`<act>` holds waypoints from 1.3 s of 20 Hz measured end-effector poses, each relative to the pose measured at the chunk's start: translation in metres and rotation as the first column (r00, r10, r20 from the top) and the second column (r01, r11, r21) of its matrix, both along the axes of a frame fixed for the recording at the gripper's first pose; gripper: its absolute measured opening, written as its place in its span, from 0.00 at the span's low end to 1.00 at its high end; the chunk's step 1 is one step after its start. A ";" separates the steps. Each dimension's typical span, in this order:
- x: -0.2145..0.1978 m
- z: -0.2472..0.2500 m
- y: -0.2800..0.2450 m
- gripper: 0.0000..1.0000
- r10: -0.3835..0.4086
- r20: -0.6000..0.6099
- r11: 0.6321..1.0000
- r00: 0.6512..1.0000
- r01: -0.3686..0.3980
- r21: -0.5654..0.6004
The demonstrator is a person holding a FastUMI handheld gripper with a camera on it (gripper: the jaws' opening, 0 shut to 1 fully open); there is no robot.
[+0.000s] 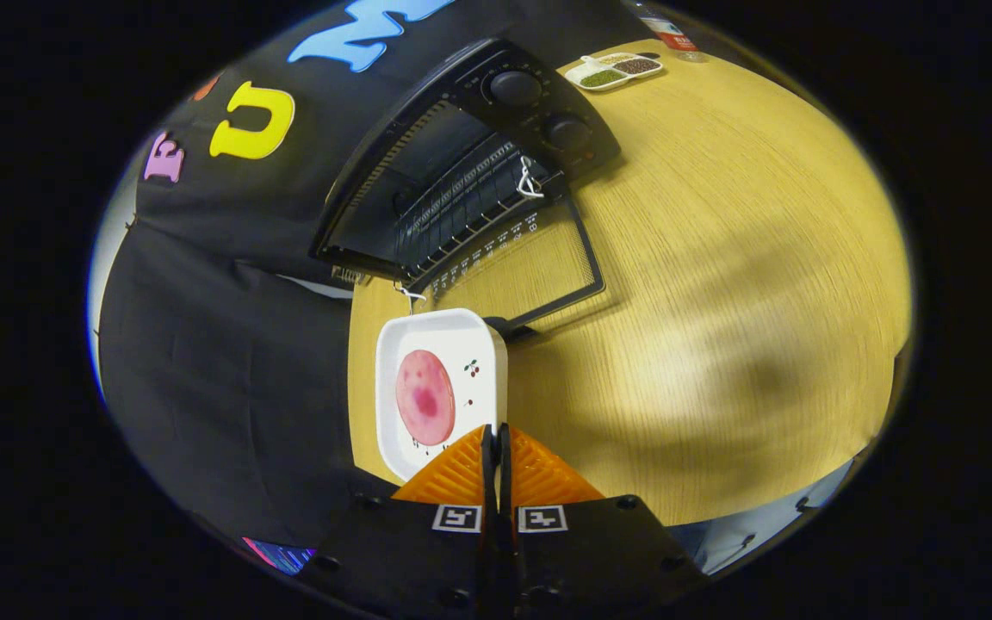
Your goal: Open the toaster oven, put the food inside, and close the toaster oven door.
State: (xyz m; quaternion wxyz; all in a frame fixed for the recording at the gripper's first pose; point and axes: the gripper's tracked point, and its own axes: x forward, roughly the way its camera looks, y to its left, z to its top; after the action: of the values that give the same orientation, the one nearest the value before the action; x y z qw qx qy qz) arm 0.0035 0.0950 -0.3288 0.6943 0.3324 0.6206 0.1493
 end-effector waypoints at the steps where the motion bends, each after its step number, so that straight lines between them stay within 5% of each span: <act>1: 0.005 0.002 0.004 0.01 -0.036 0.007 0.999 0.999 0.036 0.007; 9: 0.041 0.011 0.036 0.01 -0.243 0.052 0.970 0.969 0.242 0.022; 19: 0.073 0.000 0.062 0.02 -0.454 0.022 0.891 0.891 0.453 0.023; 26: 0.100 -0.017 0.071 0.01 -0.617 -0.043 0.786 0.786 0.618 0.016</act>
State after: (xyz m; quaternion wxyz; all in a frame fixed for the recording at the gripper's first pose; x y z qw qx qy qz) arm 0.1038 0.1663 -0.3458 0.6890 0.5295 0.4879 -0.0828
